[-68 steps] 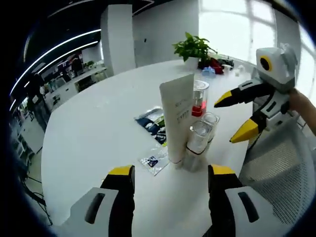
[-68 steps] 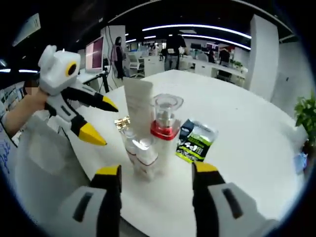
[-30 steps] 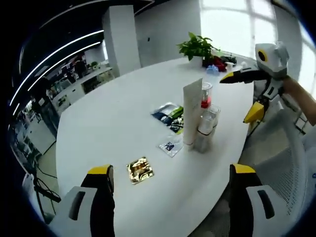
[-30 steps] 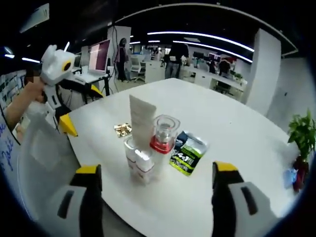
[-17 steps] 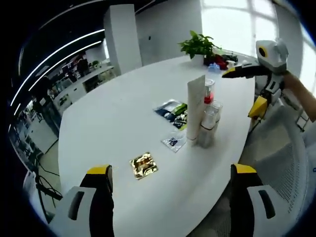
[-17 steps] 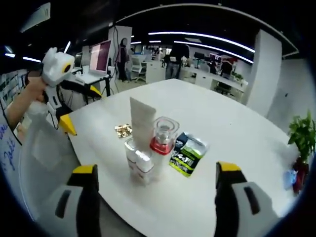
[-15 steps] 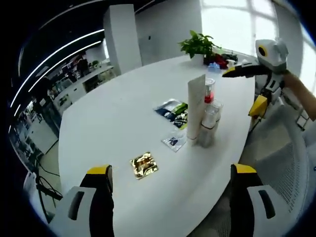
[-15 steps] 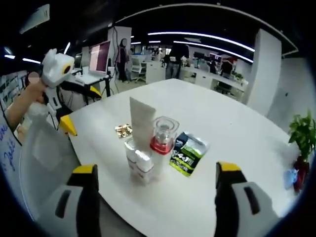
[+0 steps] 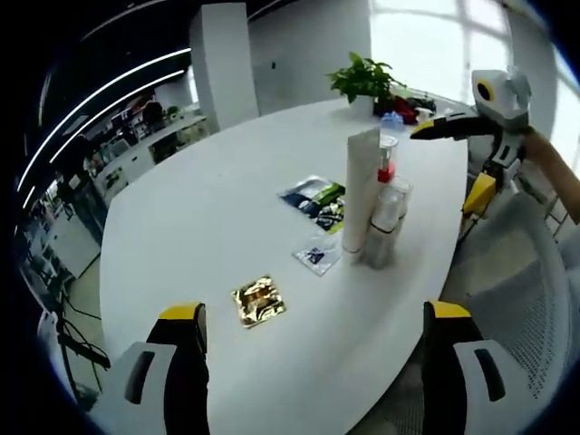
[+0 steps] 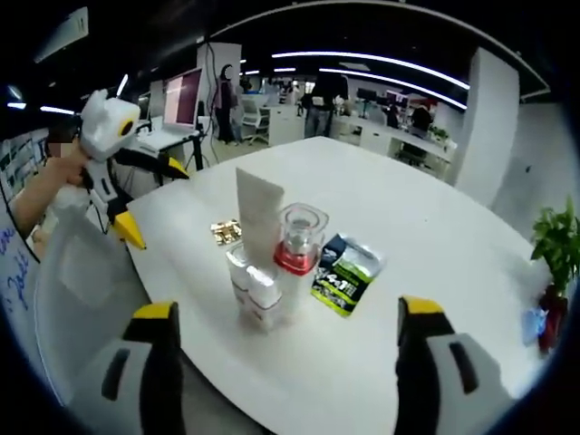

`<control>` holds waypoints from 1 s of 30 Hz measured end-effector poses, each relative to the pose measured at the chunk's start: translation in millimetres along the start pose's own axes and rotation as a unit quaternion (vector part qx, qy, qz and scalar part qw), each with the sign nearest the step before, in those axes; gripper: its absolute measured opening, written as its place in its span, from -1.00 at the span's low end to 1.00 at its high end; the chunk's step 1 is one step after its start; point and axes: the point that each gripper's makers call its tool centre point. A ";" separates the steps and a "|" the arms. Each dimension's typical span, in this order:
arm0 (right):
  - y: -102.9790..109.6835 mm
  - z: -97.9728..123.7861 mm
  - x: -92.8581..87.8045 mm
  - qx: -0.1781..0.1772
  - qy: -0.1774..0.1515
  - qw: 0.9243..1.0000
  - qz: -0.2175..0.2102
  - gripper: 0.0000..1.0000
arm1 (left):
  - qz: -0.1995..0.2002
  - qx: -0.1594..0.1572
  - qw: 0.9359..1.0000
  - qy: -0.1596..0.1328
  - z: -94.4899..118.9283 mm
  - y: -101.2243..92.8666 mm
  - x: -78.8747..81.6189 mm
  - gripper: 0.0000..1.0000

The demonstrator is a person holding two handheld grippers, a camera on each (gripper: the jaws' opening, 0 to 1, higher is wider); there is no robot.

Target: Arrange the skincare products in the storage area until every visible bottle or jar stands upright without overlapping.

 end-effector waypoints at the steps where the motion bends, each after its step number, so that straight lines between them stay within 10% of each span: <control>1: 0.0 -0.1 -0.2 0.000 0.000 1.000 -0.001 1.00 | -0.001 -0.001 1.000 0.001 -0.9 0.0 -0.2 0.94; 30: 6.1 0.8 -8.1 -0.001 -0.009 0.999 -0.035 0.99 | 0.017 -0.015 0.998 0.057 -51.3 6.9 -23.8 0.94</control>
Point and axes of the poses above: the point that each gripper's makers call its tool centre point, and the gripper's own axes: z roughly backward along the fingers, y roughly to its left, x roughly out of its top, and after that the axes turned 4 degrees about -z, right-handed
